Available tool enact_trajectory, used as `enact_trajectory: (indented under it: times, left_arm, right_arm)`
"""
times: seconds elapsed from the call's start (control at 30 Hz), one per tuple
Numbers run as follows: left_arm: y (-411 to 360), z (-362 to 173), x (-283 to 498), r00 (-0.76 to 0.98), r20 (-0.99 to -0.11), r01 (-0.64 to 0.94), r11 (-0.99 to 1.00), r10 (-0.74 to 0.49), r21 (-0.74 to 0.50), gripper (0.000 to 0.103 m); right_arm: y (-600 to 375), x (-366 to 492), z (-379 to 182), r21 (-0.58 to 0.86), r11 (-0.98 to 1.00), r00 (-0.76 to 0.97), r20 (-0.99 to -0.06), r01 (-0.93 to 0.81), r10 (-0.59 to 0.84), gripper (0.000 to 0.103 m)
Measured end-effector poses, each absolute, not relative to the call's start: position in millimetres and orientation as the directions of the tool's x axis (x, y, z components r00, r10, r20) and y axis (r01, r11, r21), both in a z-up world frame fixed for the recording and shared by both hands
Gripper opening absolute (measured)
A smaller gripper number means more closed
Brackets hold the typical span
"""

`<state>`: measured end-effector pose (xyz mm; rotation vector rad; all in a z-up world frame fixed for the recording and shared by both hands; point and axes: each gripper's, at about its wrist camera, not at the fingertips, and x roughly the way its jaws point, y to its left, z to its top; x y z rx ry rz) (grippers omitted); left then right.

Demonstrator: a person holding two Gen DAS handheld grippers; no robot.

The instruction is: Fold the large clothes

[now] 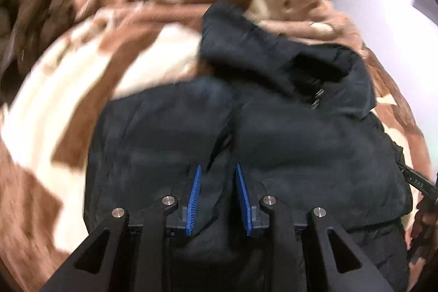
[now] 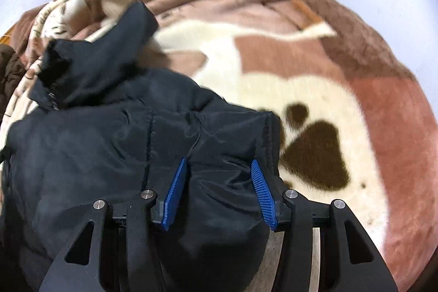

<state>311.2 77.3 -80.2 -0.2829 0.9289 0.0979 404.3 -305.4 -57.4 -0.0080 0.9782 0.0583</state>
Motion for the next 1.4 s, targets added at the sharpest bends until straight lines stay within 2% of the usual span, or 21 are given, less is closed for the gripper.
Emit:
enact_trajectory:
  times: [0.13, 0.23, 0.27, 0.33, 0.37, 0.47, 0.57, 0.8, 0.97, 1.1, 1.23, 1.4]
  left_arm:
    - [81.5, -71.3, 286.6, 0.631, -0.775, -0.228, 0.949, -0.027, -0.218, 0.029]
    - [68.4, -46.8, 293.8, 0.676, -0.732, -0.148, 0.956, -0.088, -0.252, 0.03]
    - [60.4, -39.4, 300.1, 0.688, -0.718, -0.109, 0.965, -0.1, -0.238, 0.032]
    - [47.3, -31.7, 317.3, 0.698, -0.705, -0.044, 0.975, -0.126, -0.217, 0.052]
    - [41.9, -31.4, 328.0, 0.695, -0.705, -0.024, 0.976, -0.139, -0.215, 0.053]
    - [35.1, -45.0, 360.6, 0.649, -0.738, 0.007, 0.971, -0.188, -0.241, 0.053]
    - [28.5, -70.6, 363.9, 0.591, -0.795, -0.017, 0.983, -0.138, -0.183, 0.052]
    - [25.2, -97.8, 317.7, 0.606, -0.785, -0.02, 0.984, -0.128, -0.176, 0.05]
    - [29.7, -78.7, 317.7, 0.599, -0.791, -0.024, 0.985, -0.121, -0.169, 0.048]
    - [22.7, -60.4, 290.5, 0.657, -0.739, 0.026, 0.984, -0.15, -0.177, 0.048]
    - [17.5, -95.2, 299.9, 0.582, -0.804, 0.0, 0.988, -0.124, -0.152, 0.049]
    - [20.0, -97.8, 298.2, 0.583, -0.801, -0.017, 0.984, -0.133, -0.176, 0.05]
  right_arm:
    - [-306.0, 395.6, -55.2, 0.013, 0.998, 0.575, -0.817, -0.069, 0.05, 0.05]
    - [-305.3, 392.6, -45.6, 0.024, 0.997, 0.589, -0.806, -0.072, 0.062, 0.05]
    - [-307.0, 391.0, -40.2, 0.039, 0.997, 0.598, -0.798, -0.071, 0.074, 0.05]
    - [-312.0, 387.5, -31.4, 0.066, 0.996, 0.617, -0.781, -0.063, 0.091, 0.05]
    - [-314.0, 386.8, -27.4, 0.072, 0.996, 0.627, -0.774, -0.057, 0.092, 0.05]
    - [-321.0, 384.5, -17.8, 0.078, 0.995, 0.651, -0.753, -0.054, 0.095, 0.05]
    - [-324.0, 389.6, -20.3, 0.088, 0.994, 0.644, -0.757, -0.06, 0.106, 0.05]
    - [-312.9, 400.7, -59.0, 0.062, 0.994, 0.574, -0.813, -0.086, 0.1, 0.05]
    - [-310.9, 379.0, -26.9, 0.059, 0.995, 0.606, -0.789, -0.086, 0.1, 0.05]
    - [-291.6, 334.4, -2.4, 0.097, 0.986, 0.645, -0.747, -0.133, 0.16, 0.05]
    - [-256.9, 327.0, -44.4, 0.035, 0.98, 0.552, -0.823, -0.194, 0.138, 0.05]
    - [-252.6, 333.8, -54.8, 0.017, 0.984, 0.548, -0.829, -0.178, 0.114, 0.05]
